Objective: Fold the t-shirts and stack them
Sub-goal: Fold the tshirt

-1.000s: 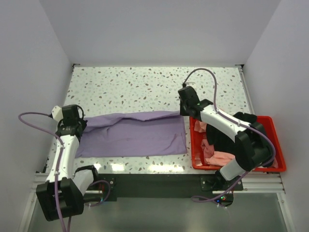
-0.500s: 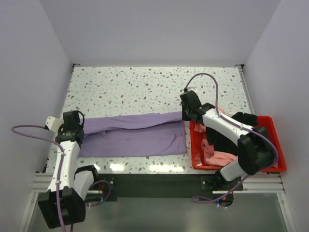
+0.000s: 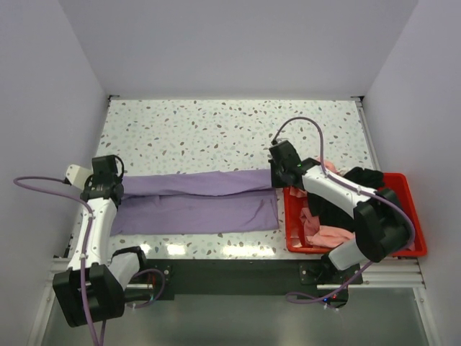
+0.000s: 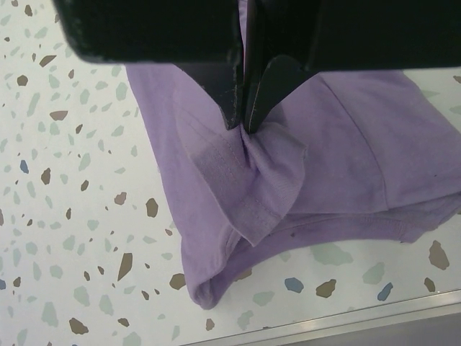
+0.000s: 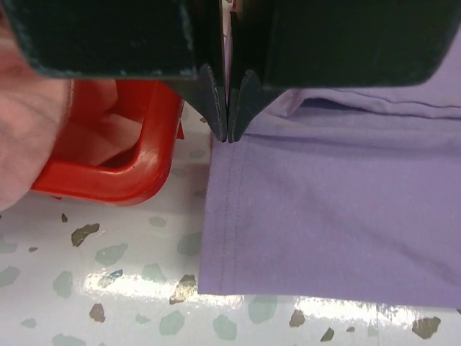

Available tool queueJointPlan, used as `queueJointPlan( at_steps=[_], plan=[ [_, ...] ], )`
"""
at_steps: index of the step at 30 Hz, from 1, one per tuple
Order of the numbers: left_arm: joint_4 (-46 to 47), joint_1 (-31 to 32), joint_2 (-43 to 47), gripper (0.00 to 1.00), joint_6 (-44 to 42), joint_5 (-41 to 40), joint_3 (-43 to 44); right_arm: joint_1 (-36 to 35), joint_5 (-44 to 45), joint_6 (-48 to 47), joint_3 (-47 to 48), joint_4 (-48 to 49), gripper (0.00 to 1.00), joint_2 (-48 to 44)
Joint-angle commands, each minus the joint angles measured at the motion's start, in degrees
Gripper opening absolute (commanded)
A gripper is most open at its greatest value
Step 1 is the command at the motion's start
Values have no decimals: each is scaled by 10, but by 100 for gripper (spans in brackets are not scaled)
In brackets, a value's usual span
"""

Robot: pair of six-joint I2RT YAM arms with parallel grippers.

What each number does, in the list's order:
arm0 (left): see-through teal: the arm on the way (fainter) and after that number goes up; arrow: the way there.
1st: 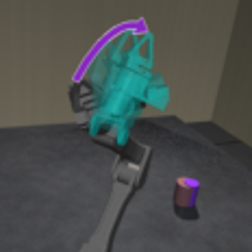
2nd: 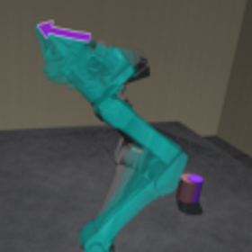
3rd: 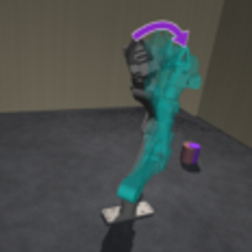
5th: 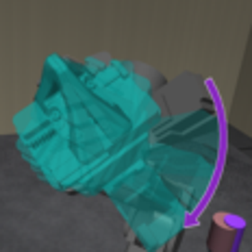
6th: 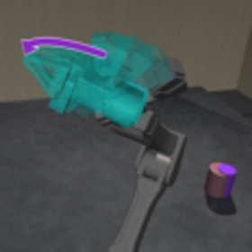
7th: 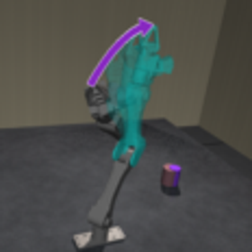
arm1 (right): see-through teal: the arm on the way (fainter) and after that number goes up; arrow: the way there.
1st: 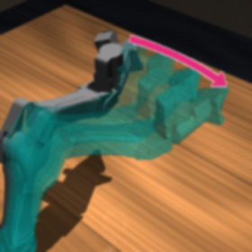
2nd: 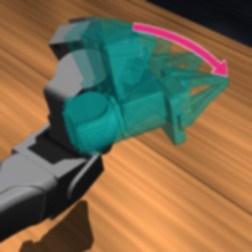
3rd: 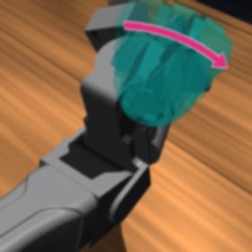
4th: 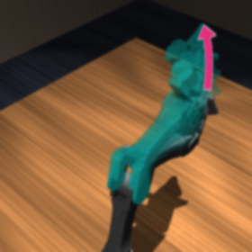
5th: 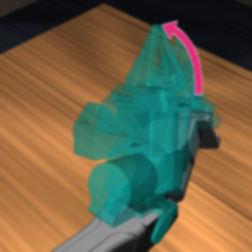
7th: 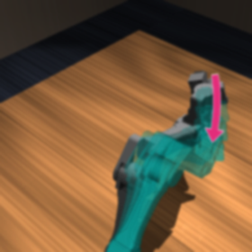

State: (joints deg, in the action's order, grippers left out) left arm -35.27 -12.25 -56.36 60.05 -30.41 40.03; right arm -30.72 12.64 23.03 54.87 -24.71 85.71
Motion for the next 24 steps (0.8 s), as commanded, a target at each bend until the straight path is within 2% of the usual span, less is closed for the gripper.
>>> queueJointPlan(
  at_steps=[1, 5, 10, 15, 20, 24],
  plan=[
    [30, -4, -1, 0, 11, -17, 15, -1, -26, -10, -13, 14, 0, -14],
    [85, -8, -22, 0, -1, 8, 33, 0, -6, -11, 23, 8, 0, 6],
    [80, -10, -91, 0, -6, 2, 132, 0, 41, -8, 94, -24, 0, 28],
    [93, -15, -140, 0, -30, 31, 172, 0, 37, -13, 114, -25, 0, 31],
    [100, -14, -99, 0, -24, 31, 115, 0, 28, -10, 85, -23, 0, 30],
    [85, -15, -39, 0, 8, 1, 4, 0, 13, -11, 54, -12, 0, 22]
  ],
)
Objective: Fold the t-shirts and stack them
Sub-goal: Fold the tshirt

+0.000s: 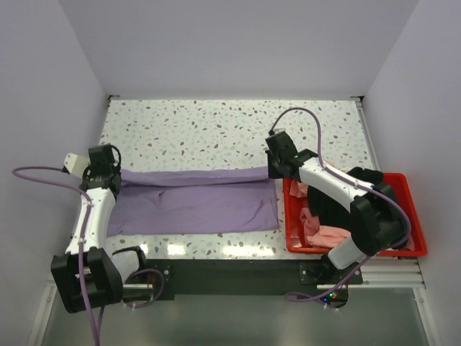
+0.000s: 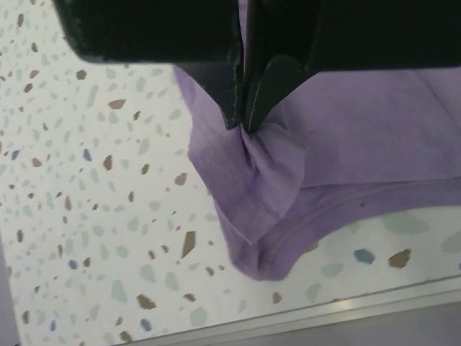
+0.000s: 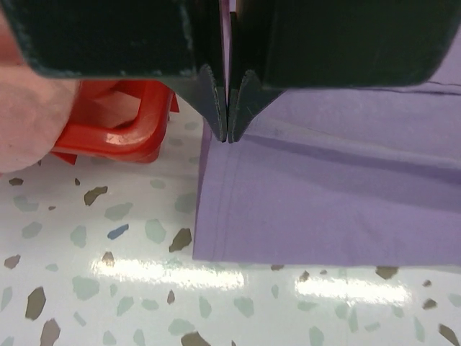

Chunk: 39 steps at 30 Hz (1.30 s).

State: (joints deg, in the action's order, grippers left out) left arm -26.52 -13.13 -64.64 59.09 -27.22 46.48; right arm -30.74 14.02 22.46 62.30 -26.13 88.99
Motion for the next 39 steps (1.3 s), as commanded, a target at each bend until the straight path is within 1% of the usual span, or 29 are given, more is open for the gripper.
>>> queueJointPlan(
  at_steps=[1, 3, 6, 9, 10, 12, 14, 15, 16, 17, 18, 19, 20, 21, 24, 26, 27, 28, 29, 32, 33, 35, 36, 37, 39],
  plan=[
    [-5, -6, 70, 0, 24, -37, -79, 1, -4, -5, -28, 1, 0, -12],
    [-12, -7, 93, 0, 37, -52, -117, 1, -15, -5, -37, 4, 0, -15],
    [-36, -8, 114, 2, 52, -78, -140, 1, -29, -4, -54, 11, 0, -19],
    [-62, -11, 113, 2, 62, -97, -140, 0, -28, -3, -74, 10, 0, -25],
    [-69, -11, 112, 4, 65, -100, -138, 0, -26, -2, -75, 8, 0, -27],
    [-86, -14, 103, 5, 71, -112, -133, 0, -25, -3, -81, 7, 6, -30],
    [-102, -20, 94, 13, 81, -121, -127, 1, -27, -3, -80, 6, 11, -32],
    [-111, -23, 90, 19, 82, -125, -123, 1, -32, -4, -80, 5, 19, -35],
    [-118, -30, 84, 35, 86, -125, -119, 1, -33, -4, -79, 4, 22, -36],
    [-123, -31, 83, 47, 88, -122, -115, 0, -35, -5, -77, 5, 25, -39],
    [-124, -34, 82, 79, 86, -109, -108, 1, -46, -7, -76, 6, 38, -43],
    [-124, -34, 83, 90, 84, -101, -104, 0, -51, -9, -74, 6, 43, -47],
    [-126, -34, 85, 97, 83, -93, -101, 1, -59, -11, -72, 7, 45, -48],
    [-130, -34, 87, 100, 79, -79, -94, 1, -67, -13, -70, 8, 47, -51],
    [-149, -34, 102, 100, 74, -71, -73, 0, -116, -23, -54, 12, 57, -61],
    [-156, -33, 117, 100, 70, -70, -54, -4, -158, -29, -42, 20, 76, -66],
    [-155, -34, 123, 100, 54, -62, -47, -6, -173, -33, -38, 24, 91, -66],
    [-145, -35, 129, 100, 39, -51, -42, -16, -181, -36, -27, 26, 99, -66],
    [-130, -34, 129, 100, -6, -15, -34, -22, -188, -41, -21, 27, 99, -62],
    [-48, -33, 101, 100, -77, 86, -31, -51, -193, -50, 3, 35, 99, -49],
    [-20, -34, 86, 100, -104, 151, -31, -57, -205, -50, 6, 42, 99, -33],
    [-5, -34, 25, 100, -120, 223, -28, -66, -218, -44, 17, 51, 99, -11],
    [2, -32, 4, 100, -121, 233, -28, -70, -223, -42, 20, 55, 99, 12],
    [2, -33, -39, 100, -121, 241, -27, -70, -224, -39, 29, 55, 99, 26],
    [9, -32, -73, 100, -125, 248, -33, -76, -227, -32, 37, 56, 99, 49]
  ],
)
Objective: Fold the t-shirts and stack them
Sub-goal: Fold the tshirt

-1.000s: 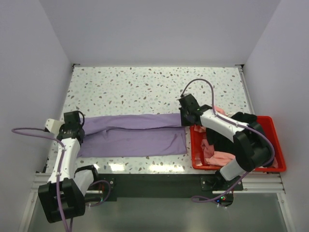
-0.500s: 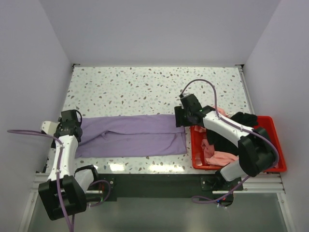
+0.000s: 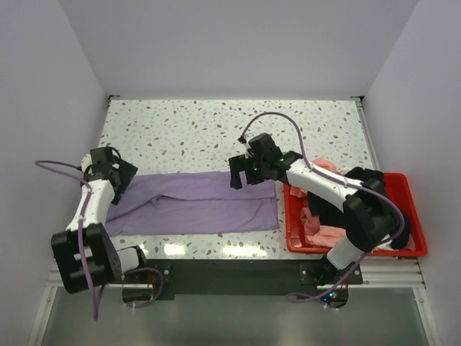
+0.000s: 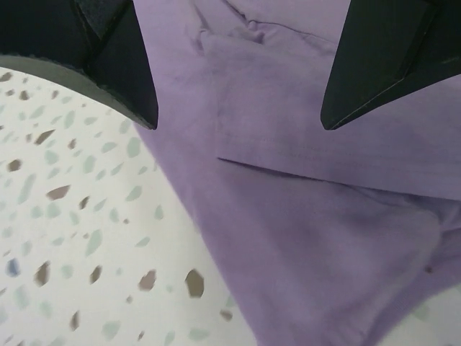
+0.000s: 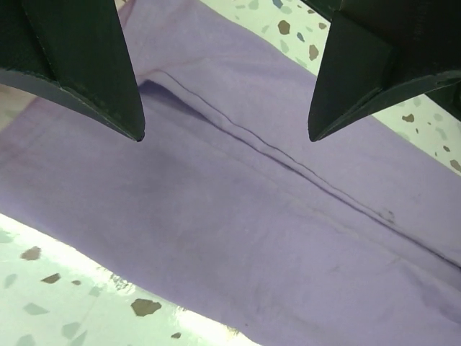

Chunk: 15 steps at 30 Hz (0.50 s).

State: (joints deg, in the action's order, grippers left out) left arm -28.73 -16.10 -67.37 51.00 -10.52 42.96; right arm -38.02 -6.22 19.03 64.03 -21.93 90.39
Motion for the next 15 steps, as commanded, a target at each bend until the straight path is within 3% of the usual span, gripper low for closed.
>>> queueJointPlan(
  at_steps=[1, 8, 15],
  plan=[
    [39, -3, -69, 100, -47, 82, -3, -6, -32, 2, 25, 16, 99, 57],
    [74, -3, -137, 100, -64, 60, -34, -13, -28, 24, 11, 17, 99, 116],
    [118, 30, -216, 100, -55, 80, -4, -12, -43, 37, -64, 16, 99, 96]
  ],
)
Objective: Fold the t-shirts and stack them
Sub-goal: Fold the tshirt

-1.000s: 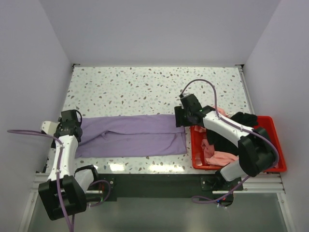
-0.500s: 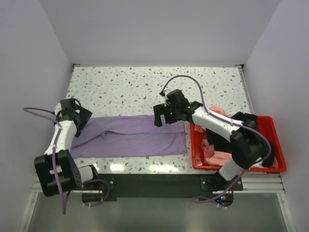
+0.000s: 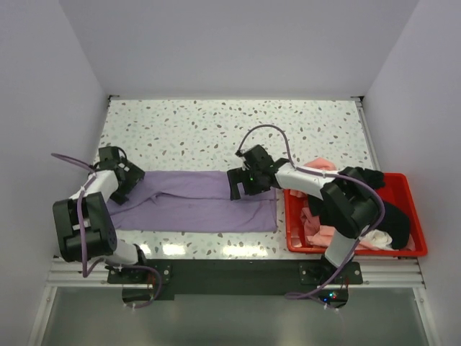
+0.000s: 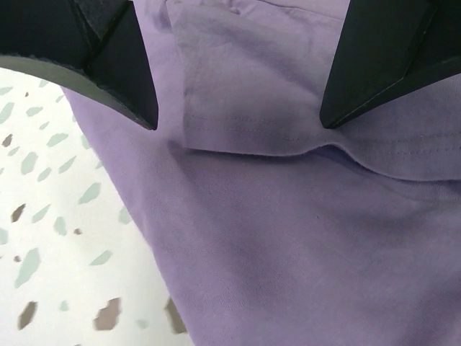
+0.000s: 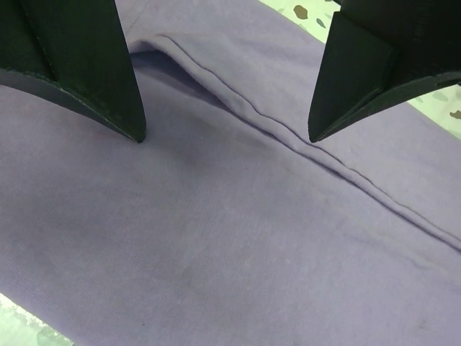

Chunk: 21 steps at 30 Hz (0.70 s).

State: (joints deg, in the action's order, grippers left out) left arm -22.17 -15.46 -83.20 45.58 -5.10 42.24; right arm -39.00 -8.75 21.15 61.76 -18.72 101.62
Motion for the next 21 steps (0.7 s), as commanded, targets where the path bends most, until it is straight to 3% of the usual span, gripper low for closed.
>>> queueJointPlan(
  at_steps=[1, 5, 10, 17, 21],
  plan=[
    [50, 35, -86, 100, 3, 18, 18, -5, -21, 17, -71, -15, 99, -26],
    [32, 104, -196, 100, 20, -10, 153, -23, -29, 19, -128, -36, 99, -82],
    [25, 184, -380, 100, 27, 26, 331, -90, -72, 21, -166, -62, 99, -147],
    [-66, 280, -585, 100, 17, 63, 682, -190, -143, 29, -163, -36, 99, -154],
    [-60, 323, -636, 100, 24, 69, 760, -224, -166, 35, -151, 0, 99, -123]
  ],
)
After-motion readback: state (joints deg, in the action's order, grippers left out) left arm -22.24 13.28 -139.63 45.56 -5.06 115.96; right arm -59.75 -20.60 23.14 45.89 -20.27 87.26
